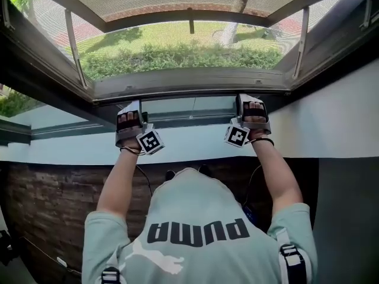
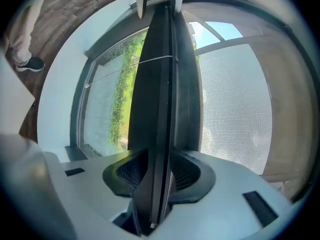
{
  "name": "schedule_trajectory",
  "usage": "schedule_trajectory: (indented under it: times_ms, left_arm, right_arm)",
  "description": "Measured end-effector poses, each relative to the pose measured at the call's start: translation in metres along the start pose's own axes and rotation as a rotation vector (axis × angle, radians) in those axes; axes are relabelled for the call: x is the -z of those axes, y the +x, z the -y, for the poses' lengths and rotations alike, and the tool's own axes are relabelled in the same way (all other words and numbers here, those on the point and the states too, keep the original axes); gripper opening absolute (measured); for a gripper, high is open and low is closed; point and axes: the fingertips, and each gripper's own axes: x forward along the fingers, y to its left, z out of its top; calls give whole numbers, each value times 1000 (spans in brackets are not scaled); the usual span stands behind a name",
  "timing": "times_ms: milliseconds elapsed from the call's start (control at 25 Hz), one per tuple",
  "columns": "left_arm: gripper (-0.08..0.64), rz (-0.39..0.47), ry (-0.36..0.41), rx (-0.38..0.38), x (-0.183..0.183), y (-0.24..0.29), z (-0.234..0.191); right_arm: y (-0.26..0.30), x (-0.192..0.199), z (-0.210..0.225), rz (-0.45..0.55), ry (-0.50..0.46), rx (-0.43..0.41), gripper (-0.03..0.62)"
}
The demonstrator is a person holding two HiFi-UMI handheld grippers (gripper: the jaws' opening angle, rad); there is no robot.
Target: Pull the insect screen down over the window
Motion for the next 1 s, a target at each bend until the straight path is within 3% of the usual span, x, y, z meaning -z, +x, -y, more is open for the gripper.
schedule_trajectory:
  times_ms: [160, 440, 600, 840, 1000]
  left_arm:
    - [405, -11, 10, -23, 1, 2, 1]
    - [405, -33, -47, -51, -6, 0, -7]
    - [405, -76, 23, -92, 1, 2, -9]
    - [405, -66, 20, -149, 3, 10, -9]
    - [411, -10, -24, -193, -3, 14, -11]
  right_arm:
    - [1, 3, 0, -3, -31, 14, 135]
    - [3, 8, 0, 3, -75, 12, 135]
    - [3, 6, 1, -11, -51, 62, 137]
    - [8, 4, 6, -2, -24, 152, 149]
    - [9, 7, 2, -20, -22, 157, 161]
